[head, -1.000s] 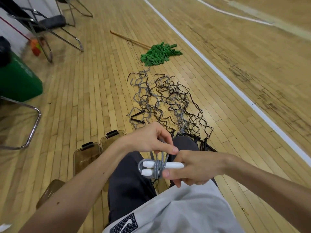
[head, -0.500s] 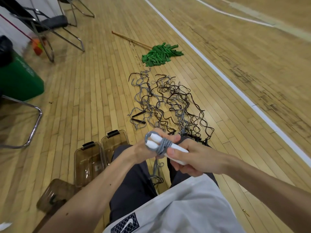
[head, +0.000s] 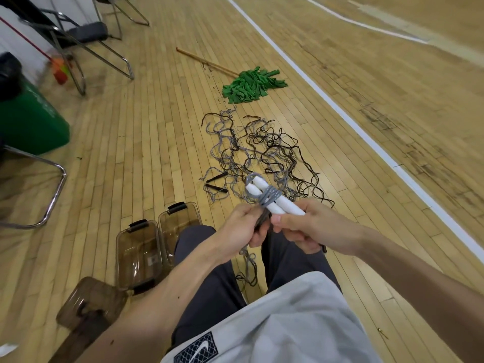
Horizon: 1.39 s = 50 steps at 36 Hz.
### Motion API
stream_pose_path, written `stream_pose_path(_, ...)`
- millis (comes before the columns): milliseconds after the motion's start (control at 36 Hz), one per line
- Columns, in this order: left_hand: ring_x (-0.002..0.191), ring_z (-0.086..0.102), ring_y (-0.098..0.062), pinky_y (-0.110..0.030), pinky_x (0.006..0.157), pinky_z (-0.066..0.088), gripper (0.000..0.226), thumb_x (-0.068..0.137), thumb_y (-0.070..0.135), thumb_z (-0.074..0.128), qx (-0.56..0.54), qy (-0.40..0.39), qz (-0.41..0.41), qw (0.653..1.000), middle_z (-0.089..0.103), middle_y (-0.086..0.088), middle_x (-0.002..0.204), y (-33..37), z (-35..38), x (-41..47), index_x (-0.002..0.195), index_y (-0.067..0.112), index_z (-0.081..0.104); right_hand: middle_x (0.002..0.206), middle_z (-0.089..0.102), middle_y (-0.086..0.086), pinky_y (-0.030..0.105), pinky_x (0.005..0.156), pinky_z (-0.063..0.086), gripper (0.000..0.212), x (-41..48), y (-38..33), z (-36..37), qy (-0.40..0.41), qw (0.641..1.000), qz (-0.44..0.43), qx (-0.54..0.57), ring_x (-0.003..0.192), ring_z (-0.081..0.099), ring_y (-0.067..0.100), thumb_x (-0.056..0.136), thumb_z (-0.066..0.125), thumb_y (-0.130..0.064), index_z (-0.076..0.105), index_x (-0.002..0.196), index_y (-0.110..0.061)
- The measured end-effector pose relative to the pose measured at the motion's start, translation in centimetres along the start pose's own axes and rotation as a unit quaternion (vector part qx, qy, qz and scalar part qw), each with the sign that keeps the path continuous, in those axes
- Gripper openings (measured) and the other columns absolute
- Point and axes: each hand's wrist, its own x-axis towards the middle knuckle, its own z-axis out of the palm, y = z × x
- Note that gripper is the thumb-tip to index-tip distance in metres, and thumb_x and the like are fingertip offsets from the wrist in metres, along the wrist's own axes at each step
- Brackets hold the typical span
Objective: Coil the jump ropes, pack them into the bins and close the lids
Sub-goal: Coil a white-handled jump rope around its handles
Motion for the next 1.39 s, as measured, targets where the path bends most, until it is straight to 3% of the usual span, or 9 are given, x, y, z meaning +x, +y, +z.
stream_pose_path(56, 0.039, 0.032, -0.014, -0.025, 0.045, 0.027, 0.059, 0.109, 0.034, 0.033, 0.002, -0.008, 0.002, 1.000, 0.042, -0.002, 0.044, -0.3, -0.1, 0.0, 0.061, 0.011, 0.057, 0.059, 0.038, 0.001, 0.021, 0.042, 0.023, 0.023, 0.2, 0.1, -0.6, 0.029, 1.000, -0.003, 0.004, 0.044, 0.028, 0.014, 0.098, 0.060, -0.025, 0.058, 0.088, -0.005)
stream_pose_path(222, 0.040, 0.032, -0.011, -0.023, 0.046, 0.030, 0.057, 0.103, 0.047, 0.033, 0.065, -0.031, 0.013, 0.997, 0.040, 0.002, 0.046, -1.8, -0.8, -0.6, 0.083, 0.003, 0.064, 0.061, 0.037, 0.001, 0.022, 0.042, 0.024, 0.025, 0.7, 0.8, -3.8, 0.119, 0.993, -0.001, 0.002, 0.046, 0.027, 0.012, 0.100, 0.060, -0.026, 0.059, 0.091, -0.003)
stream_pose_path(389, 0.055, 0.032, -0.014, -0.033, 0.057, 0.027, 0.048, 0.094, 0.053, 0.058, 0.225, -0.002, 0.076, 0.971, 0.037, 0.003, 0.059, -1.8, -1.1, -1.2, 0.070, 0.011, 0.056, 0.061, 0.039, 0.003, 0.026, 0.045, 0.024, 0.027, 1.3, 2.7, -4.8, 0.130, 0.991, 0.031, -0.029, 0.049, 0.030, 0.015, 0.099, 0.063, -0.027, 0.060, 0.084, -0.005)
stream_pose_path(556, 0.054, 0.037, -0.012, -0.033, 0.055, 0.028, 0.032, 0.100, 0.038, 0.053, 0.452, 0.023, 0.118, 0.884, 0.040, 0.008, 0.060, -0.7, -0.5, -1.8, 0.081, 0.014, 0.057, 0.062, 0.044, 0.004, 0.024, 0.042, 0.030, 0.031, 2.2, 4.0, -4.7, 0.142, 0.985, 0.064, -0.072, 0.047, 0.034, 0.013, 0.097, 0.066, -0.032, 0.064, 0.091, -0.001)
stream_pose_path(750, 0.068, 0.051, -0.021, -0.034, 0.063, 0.043, 0.033, 0.108, 0.037, 0.035, 0.632, 0.042, 0.160, 0.757, 0.050, 0.005, 0.077, 1.3, -0.6, -1.9, 0.134, 0.020, 0.047, 0.059, 0.045, 0.001, 0.025, 0.043, 0.031, 0.032, 2.8, 4.3, -4.2, 0.125, 0.984, 0.088, -0.091, 0.046, 0.036, 0.013, 0.098, 0.064, -0.034, 0.063, 0.091, -0.003)
stream_pose_path(917, 0.085, 0.062, -0.022, -0.034, 0.066, 0.049, 0.028, 0.107, 0.038, 0.037, 0.686, 0.015, 0.213, 0.696, 0.063, 0.002, 0.097, 3.2, -1.5, -1.4, 0.121, 0.018, 0.050, 0.059, 0.045, 0.001, 0.023, 0.042, 0.031, 0.031, 2.6, 4.0, -3.6, 0.078, 0.982, 0.132, -0.114, 0.044, 0.036, 0.013, 0.100, 0.061, -0.035, 0.060, 0.089, -0.006)
stream_pose_path(1056, 0.069, 0.057, -0.020, -0.028, 0.045, 0.038, 0.013, 0.093, 0.023, 0.069, 0.649, -0.037, 0.339, 0.680, 0.058, 0.001, 0.079, 4.1, -2.6, -0.8, 0.089, 0.012, 0.062, 0.056, 0.046, -0.002, 0.021, 0.043, 0.033, 0.032, 2.1, 3.7, -2.4, 0.009, 0.971, 0.192, -0.144, 0.043, 0.038, 0.012, 0.100, 0.061, -0.038, 0.061, 0.089, -0.008)
stream_pose_path(1194, 0.090, 0.056, -0.014, -0.036, 0.068, 0.052, 0.020, 0.099, 0.033, 0.058, 0.618, -0.081, 0.311, 0.717, 0.063, 0.005, 0.094, 5.1, -2.9, -0.2, 0.101, 0.017, 0.070, 0.058, 0.045, -0.001, 0.022, 0.044, 0.032, 0.034, 1.5, 2.9, -1.3, -0.055, 0.962, 0.206, -0.172, 0.045, 0.036, 0.013, 0.100, 0.060, -0.040, 0.062, 0.087, -0.009)
stream_pose_path(1389, 0.092, 0.050, -0.003, -0.027, 0.083, 0.044, 0.020, 0.098, 0.034, 0.060, 0.594, -0.128, 0.240, 0.757, 0.062, 0.011, 0.097, 6.9, -2.7, 0.7, 0.104, 0.020, 0.073, 0.056, 0.043, -0.002, 0.023, 0.045, 0.032, 0.034, 0.8, 1.7, 0.1, -0.105, 0.949, 0.201, -0.219, 0.046, 0.033, 0.015, 0.099, 0.059, -0.040, 0.061, 0.083, -0.011)
